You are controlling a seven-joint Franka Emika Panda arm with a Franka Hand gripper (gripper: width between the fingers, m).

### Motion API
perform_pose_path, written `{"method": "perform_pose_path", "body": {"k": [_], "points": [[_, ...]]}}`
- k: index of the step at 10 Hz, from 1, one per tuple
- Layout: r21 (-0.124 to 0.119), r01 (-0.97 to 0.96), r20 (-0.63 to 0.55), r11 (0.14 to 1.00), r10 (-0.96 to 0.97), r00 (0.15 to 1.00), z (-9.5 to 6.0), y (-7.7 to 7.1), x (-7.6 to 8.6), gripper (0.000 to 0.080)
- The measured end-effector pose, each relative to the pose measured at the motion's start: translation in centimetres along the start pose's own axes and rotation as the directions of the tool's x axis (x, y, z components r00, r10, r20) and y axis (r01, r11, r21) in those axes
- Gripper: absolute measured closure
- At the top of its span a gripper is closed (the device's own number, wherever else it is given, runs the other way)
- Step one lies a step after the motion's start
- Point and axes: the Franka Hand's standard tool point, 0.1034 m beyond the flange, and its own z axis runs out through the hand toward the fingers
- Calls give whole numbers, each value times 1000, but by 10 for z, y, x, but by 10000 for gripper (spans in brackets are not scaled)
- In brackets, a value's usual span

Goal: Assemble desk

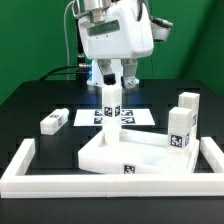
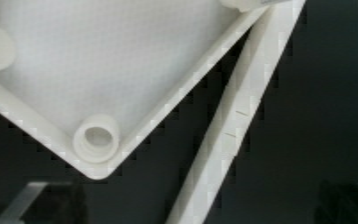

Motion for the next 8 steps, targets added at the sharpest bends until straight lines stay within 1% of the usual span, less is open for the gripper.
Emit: {"method": "perform_pose_path", "body": {"k": [1, 2, 3, 4, 5, 6, 7, 8], "points": [[-3, 84, 1, 996, -84, 996, 3, 4, 3, 151], [-11, 239, 17, 971, -239, 971, 15, 23, 13, 151], [-33, 320, 40, 947, -319, 947, 24, 47, 24, 151], [-38, 434, 66, 900, -431, 900, 28, 66, 33, 151], [-44, 498, 82, 866, -494, 866, 34, 84, 41, 151], [-56, 548, 89, 834, -543, 835, 43, 100, 40, 151], [-64, 567, 79, 821, -562, 823, 46, 105, 38, 151], [-59, 595, 79, 801, -591, 803, 44, 103, 40, 151]]}}
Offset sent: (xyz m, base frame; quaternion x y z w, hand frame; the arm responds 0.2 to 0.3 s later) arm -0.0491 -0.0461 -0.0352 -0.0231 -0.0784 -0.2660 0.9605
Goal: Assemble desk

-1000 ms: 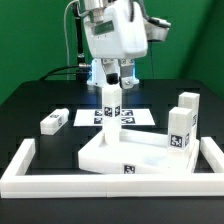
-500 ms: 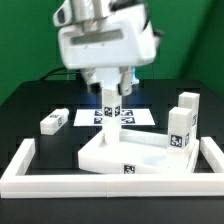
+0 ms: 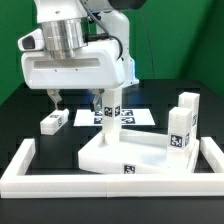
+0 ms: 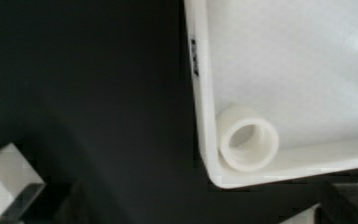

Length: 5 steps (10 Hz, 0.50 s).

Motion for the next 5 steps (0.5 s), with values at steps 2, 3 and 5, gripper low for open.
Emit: {"method": "perform_pose_path", "body": {"k": [2, 3, 5], "points": [[6, -6, 44, 1000, 6, 999, 3, 3, -4, 151], [16, 10, 174, 1000, -13, 985, 12, 23, -17, 151], [-28, 46, 396, 999, -31, 918, 9, 80, 0, 151]]}}
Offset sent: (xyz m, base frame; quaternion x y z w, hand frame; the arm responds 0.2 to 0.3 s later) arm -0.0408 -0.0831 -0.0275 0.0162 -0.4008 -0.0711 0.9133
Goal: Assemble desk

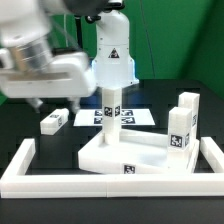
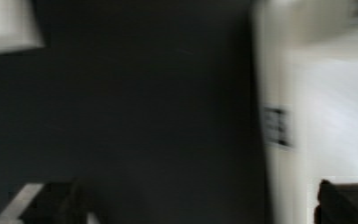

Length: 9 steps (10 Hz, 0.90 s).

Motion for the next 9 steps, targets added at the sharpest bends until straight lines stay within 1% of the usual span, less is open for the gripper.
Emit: {"method": "perform_pose_path", "body": {"k": [1, 2, 3, 4, 5, 6, 7, 8, 9], "points": [[-8, -6, 68, 1000, 6, 998, 3, 7, 3, 151], [-14, -18, 76, 1000, 19, 997, 5, 5, 6, 151], [-5, -19, 163, 1000, 20, 987, 7, 4, -4, 151], [-8, -25, 231, 1000, 27, 973, 9, 9, -5, 151], [-12, -30, 271, 999, 32, 962, 12, 13, -2, 151], [4, -45, 394, 999, 40, 918, 26, 27, -15, 151], [1, -61, 468, 998, 53, 882, 44, 44, -21, 151], [-14, -80, 535, 997, 75, 842, 61, 52, -36, 151], [-19, -73, 515, 997, 72, 854, 57, 49, -30, 151]]}}
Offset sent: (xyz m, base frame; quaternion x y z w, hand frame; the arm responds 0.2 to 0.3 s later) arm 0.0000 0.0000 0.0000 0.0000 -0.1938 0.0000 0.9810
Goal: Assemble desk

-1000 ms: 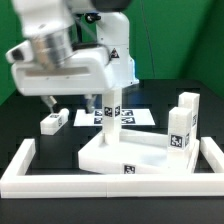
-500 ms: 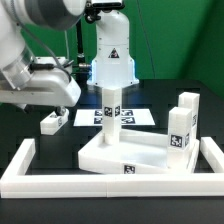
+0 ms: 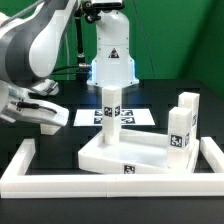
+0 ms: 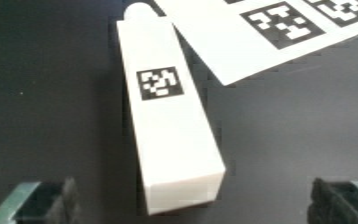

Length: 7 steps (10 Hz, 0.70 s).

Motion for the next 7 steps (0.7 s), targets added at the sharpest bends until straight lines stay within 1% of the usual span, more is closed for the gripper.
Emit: {"method": "perform_pose_path", "body": {"k": [1, 3, 4, 5, 6, 7], "points": [[-1, 3, -16, 1000, -3, 1000, -4, -1, 0, 151], [0, -1, -13, 1000, 1, 1000, -1, 2, 1, 151], [5, -12, -2, 1000, 12, 1000, 18, 6, 4, 151], [3, -25, 4, 1000, 25, 1000, 36, 7, 4, 151], [-1, -33, 8, 999, 33, 999, 46, 5, 1, 151], [1, -34, 5, 999, 34, 999, 43, 6, 1, 151]]}}
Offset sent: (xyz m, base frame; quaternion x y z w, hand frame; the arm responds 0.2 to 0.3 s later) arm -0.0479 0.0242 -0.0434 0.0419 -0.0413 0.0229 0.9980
